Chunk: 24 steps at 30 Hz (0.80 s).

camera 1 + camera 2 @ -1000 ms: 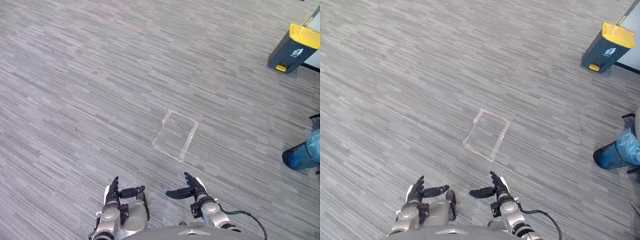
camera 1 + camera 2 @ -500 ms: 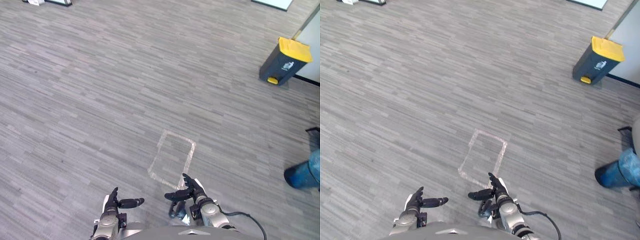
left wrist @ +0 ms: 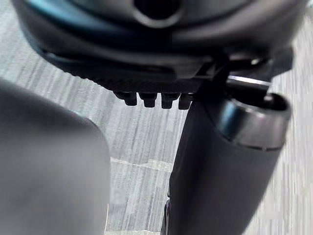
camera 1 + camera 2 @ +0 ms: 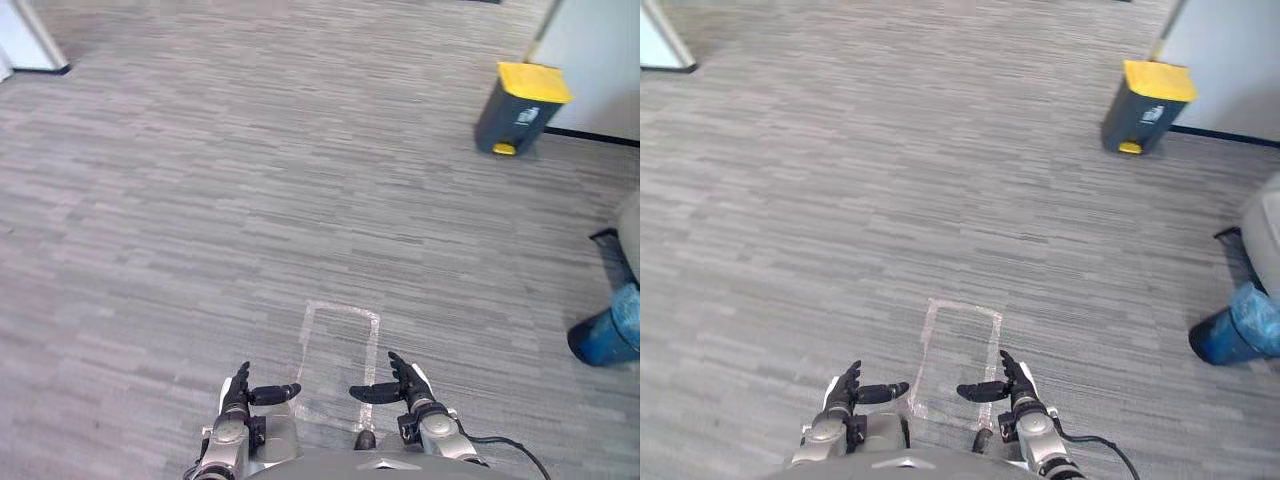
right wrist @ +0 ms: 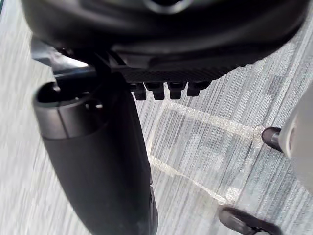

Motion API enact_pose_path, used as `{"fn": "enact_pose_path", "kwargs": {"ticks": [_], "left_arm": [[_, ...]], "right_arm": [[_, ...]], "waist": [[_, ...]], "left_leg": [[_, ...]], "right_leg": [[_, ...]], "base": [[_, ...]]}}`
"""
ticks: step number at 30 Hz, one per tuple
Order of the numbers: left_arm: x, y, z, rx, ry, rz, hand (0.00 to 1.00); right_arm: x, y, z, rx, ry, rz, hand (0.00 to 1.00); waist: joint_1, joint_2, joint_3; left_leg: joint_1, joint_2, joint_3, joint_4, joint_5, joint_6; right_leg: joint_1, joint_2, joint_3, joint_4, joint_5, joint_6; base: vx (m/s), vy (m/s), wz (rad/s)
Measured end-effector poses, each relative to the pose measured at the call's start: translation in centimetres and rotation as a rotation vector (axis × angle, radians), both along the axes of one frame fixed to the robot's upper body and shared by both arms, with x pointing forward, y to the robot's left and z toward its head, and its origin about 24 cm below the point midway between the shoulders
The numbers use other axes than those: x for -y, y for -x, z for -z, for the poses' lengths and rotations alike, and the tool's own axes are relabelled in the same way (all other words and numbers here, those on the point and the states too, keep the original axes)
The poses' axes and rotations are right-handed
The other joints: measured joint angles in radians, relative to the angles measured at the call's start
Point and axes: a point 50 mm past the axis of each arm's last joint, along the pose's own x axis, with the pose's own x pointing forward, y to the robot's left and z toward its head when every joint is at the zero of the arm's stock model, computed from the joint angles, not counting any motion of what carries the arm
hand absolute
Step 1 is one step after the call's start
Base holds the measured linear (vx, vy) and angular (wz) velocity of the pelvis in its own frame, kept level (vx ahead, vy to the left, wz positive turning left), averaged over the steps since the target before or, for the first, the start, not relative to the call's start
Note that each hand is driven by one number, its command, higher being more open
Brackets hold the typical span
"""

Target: Organize the slippers on the shoe rack

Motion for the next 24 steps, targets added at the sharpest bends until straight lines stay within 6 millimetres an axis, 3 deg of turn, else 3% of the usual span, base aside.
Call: {"fn": "enact_pose_path", "kwargs": {"ticks": [1, 2, 4, 6, 8, 9, 10, 11, 12, 13, 14, 16, 18, 19, 20, 21, 24], "left_arm": [[-0.7, 0.2, 0.0, -0.014, -0.027, 0.024, 1.0], [-0.7, 0.2, 0.0, -0.014, -0.028, 0.026, 1.0], [-0.8, 0.2, 0.1, -0.022, -0.031, 0.033, 1.0], [-0.7, 0.5, 0.2, -0.034, -0.028, 0.03, 1.0], [-0.7, 0.7, 0.3, -0.042, -0.029, 0.027, 1.0], [-0.9, 0.9, 0.4, -0.054, -0.032, 0.024, 1.0], [-0.9, 1.4, 0.6, -0.074, -0.029, 0.022, 1.0], [-1.0, 1.4, 0.6, -0.078, -0.023, 0.022, 1.0], [-1.4, 1.5, 0.6, -0.078, -0.023, 0.018, 1.0], [-1.4, 1.3, 0.5, -0.074, -0.023, 0.019, 1.0], [-0.5, 1.2, 0.7, -0.076, 0.006, 0.025, 1.0], [0.6, 1.1, 0.8, -0.073, 0.036, 0.037, 1.0], [0.3, 0.6, 0.6, -0.066, 0.026, 0.048, 1.0], [0.3, 0.5, 0.6, -0.065, 0.027, 0.047, 1.0], [0.3, 0.4, 0.5, -0.054, 0.027, 0.038, 1.0], [0.5, 0.4, 0.4, -0.041, 0.029, 0.041, 1.0], [0.6, 0.1, 0.3, -0.028, 0.021, 0.062, 1.0]], "right_arm": [[-0.6, 0.2, 0.1, -0.01, -0.014, 0.001, 1.0], [-0.6, 0.2, 0.1, -0.011, -0.014, 0.001, 1.0], [-0.7, 0.4, 0.2, -0.021, -0.018, 0.001, 1.0], [-0.9, 0.1, 0.2, -0.016, -0.02, -0.005, 1.0], [-1.3, -0.1, 0.1, -0.011, -0.03, -0.015, 1.0], [-1.6, -0.3, 0.0, -0.009, -0.037, -0.029, 1.0], [-1.9, -0.9, -0.1, -0.002, -0.036, -0.051, 1.0], [-1.8, -1.2, -0.2, 0.007, -0.034, -0.054, 1.0], [-1.9, -1.0, -0.2, 0.003, -0.036, -0.051, 1.0], [-1.8, -1.0, -0.2, 0.001, -0.033, -0.05, 1.0], [-0.9, -1.5, -0.3, 0.011, 0.0, -0.056, 1.0], [0.2, -1.6, -0.3, 0.01, 0.026, -0.041, 1.0], [1.0, -1.2, -0.1, -0.004, 0.038, -0.014, 1.0], [1.0, -1.2, -0.1, -0.005, 0.04, -0.015, 1.0], [1.1, -0.8, 0.0, -0.014, 0.042, -0.018, 1.0], [1.4, -0.5, 0.1, -0.023, 0.046, -0.006, 1.0], [1.8, -0.3, 0.2, -0.027, 0.063, 0.006, 1.0]], "waist": [[-0.008, -0.037, -0.014], [-0.008, -0.037, -0.014], [-0.008, -0.044, -0.017], [-0.007, -0.035, -0.011], [-0.007, -0.033, -0.01], [-0.009, -0.028, -0.009], [-0.026, -0.008, -0.003], [-0.03, 0.0, 0.001], [-0.027, -0.029, -0.001], [-0.028, -0.032, 0.002], [-0.032, 0.008, 0.012], [-0.033, 0.025, 0.012], [-0.034, 0.015, 0.022], [-0.033, 0.016, 0.024], [-0.023, 0.02, 0.024], [-0.008, 0.025, 0.02], [-0.007, 0.023, 0.021]], "left_leg": [[0.027, -0.023, 0.05, 0.002, -0.031, 0.022], [0.027, -0.024, 0.051, 0.003, -0.032, 0.022], [0.062, -0.037, 0.111, 0.01, -0.07, 0.052], [0.127, -0.045, 0.189, -0.023, -0.089, 0.077], [0.179, -0.055, 0.247, -0.067, -0.088, 0.086], [0.224, -0.061, 0.286, -0.106, -0.086, 0.09], [0.302, -0.024, 0.381, -0.192, -0.078, 0.087], [0.305, -0.004, 0.404, -0.203, -0.073, 0.076], [0.314, -0.02, 0.408, -0.208, -0.076, 0.063], [0.326, -0.021, 0.406, -0.209, -0.083, 0.051], [0.333, 0.007, 0.404, -0.207, -0.085, 0.044], [0.341, 0.017, 0.399, -0.196, -0.073, 0.024], [0.247, 0.071, 0.351, 0.069, -0.077, 0.005], [0.229, 0.085, 0.342, 0.117, -0.073, 0.0], [0.15, 0.135, 0.319, 0.312, -0.069, -0.029], [0.113, 0.145, 0.305, 0.37, -0.102, -0.027], [0.06, 0.094, 0.247, 0.206, -0.133, -0.022]], "right_leg": [[-0.007, -0.041, 0.047, 0.017, -0.017, 0.028], [-0.007, -0.042, 0.048, 0.018, -0.017, 0.028], [-0.019, -0.076, 0.082, 0.068, -0.028, 0.047], [-0.073, -0.117, 0.049, 0.202, -0.026, 0.051], [-0.115, -0.166, -0.039, 0.305, -0.02, 0.056], [-0.133, -0.204, -0.129, 0.357, -0.013, 0.048], [-0.176, -0.212, -0.336, 0.36, -0.07, 0.004], [-0.21, -0.184, -0.374, 0.302, -0.063, -0.001], [-0.221, -0.166, -0.366, 0.182, 0.062, -0.063], [-0.209, -0.164, -0.367, 0.185, 0.039, -0.063], [-0.198, -0.132, -0.363, 0.178, 0.04, -0.071], [-0.198, -0.113, -0.355, 0.177, 0.016, -0.068], [-0.137, -0.087, -0.347, 0.112, -0.003, -0.054], [-0.123, -0.08, -0.345, 0.094, 0.001, -0.054], [-0.074, -0.044, -0.333, 0.034, 0.018, -0.056], [-0.041, -0.025, -0.299, 0.002, 0.024, -0.057], [-0.025, -0.015, -0.22, -0.015, 0.026, -0.052]], "base": [[0.26, 0.254, -0.85], [0.24, 0.26, -0.78], [0.17, 0.242, -0.63], [0.12, 0.246, -0.87], [0.09, 0.182, -0.85], [0.27, 0.096, -1.54], [0.32, 0.028, -1.62], [0.36, -0.101, -1.46], [0.19, -0.129, -0.53], [0.22, -0.171, -0.46], [0.14, -0.103, -0.29], [0.19, -0.161, -0.23], [0.2, -0.214, -0.06], [0.11, -0.115, -0.19], [0.13, -0.049, -0.58], [0.13, -0.019, -0.78], [0.18, 0.07, -1.02]]}}
